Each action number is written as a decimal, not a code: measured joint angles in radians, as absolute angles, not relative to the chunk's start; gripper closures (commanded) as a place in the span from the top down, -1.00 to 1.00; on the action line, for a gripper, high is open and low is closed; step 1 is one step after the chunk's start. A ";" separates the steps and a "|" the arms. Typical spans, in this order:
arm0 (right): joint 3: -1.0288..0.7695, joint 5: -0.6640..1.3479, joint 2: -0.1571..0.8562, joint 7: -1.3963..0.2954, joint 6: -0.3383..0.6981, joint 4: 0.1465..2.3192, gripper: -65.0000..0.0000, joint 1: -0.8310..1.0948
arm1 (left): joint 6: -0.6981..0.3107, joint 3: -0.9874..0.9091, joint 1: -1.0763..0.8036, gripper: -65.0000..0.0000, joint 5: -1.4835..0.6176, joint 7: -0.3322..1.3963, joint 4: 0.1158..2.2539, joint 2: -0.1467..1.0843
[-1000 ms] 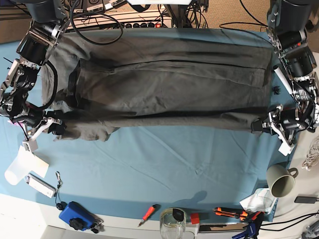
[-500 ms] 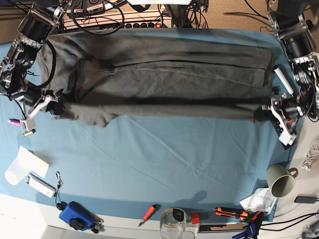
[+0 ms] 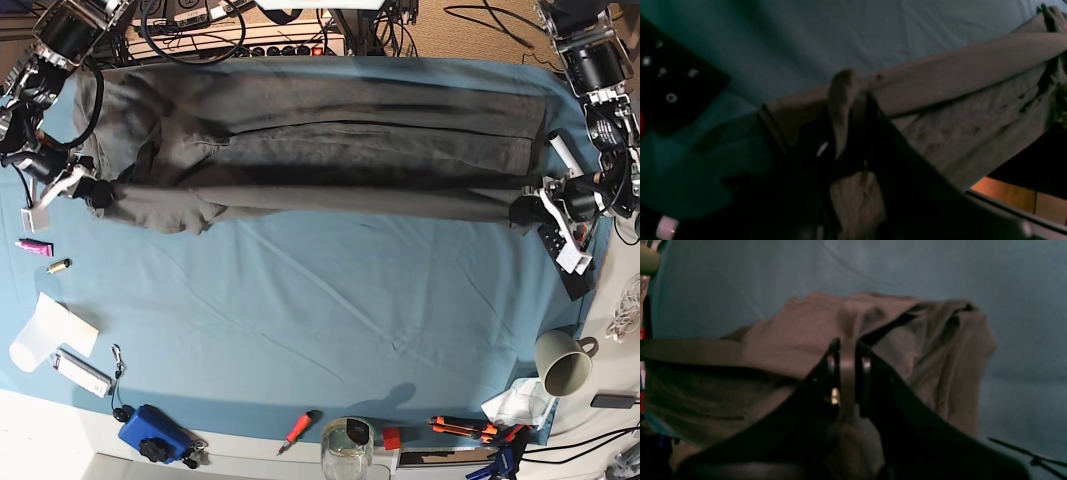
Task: Fold the T-shirt properly
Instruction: 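Lift both side edges and pull the shirt toward the robot, then lower the shirt into a long strip with both grippers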
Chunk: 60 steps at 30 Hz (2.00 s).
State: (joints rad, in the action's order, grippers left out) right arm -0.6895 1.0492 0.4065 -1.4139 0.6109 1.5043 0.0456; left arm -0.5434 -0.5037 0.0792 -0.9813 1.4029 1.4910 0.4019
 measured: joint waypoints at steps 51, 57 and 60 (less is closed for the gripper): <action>-0.691 1.127 0.407 -1.414 0.629 1.639 -0.43 0.256 | -0.544 -0.644 -0.169 0.00 -0.992 1.403 1.659 0.397; -0.691 1.125 0.407 -1.414 0.629 1.639 -0.43 0.255 | -0.577 -0.644 -0.172 0.01 -0.881 1.403 1.667 0.385; -0.691 1.125 0.407 -1.414 0.648 1.639 -0.43 0.255 | -0.577 -0.644 -0.186 0.01 -0.879 1.403 1.667 0.376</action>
